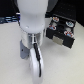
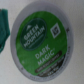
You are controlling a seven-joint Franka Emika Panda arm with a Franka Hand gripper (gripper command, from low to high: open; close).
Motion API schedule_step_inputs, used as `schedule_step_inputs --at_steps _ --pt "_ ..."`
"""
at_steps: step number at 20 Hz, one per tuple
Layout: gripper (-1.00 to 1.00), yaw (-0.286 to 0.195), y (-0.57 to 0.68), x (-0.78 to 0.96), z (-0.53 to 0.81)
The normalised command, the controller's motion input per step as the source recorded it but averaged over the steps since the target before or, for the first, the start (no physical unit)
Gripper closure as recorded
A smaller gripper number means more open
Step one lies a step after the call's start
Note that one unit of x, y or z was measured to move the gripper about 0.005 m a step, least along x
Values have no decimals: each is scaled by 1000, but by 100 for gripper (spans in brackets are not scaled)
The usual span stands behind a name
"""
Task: Open the kcup holder, insert the kcup into the holder, and close the kcup holder
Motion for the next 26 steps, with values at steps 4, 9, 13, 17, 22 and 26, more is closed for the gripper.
schedule_step_inputs --at_steps 4,9,13,17,22,26 --pt "-100 0 60 129 0" --pt "-100 -6 13 99 7" --pt "100 -32 75 99 189" --pt "100 -22 86 84 209" --pt "100 -28 60 73 151" --pt "100 -25 59 65 155"
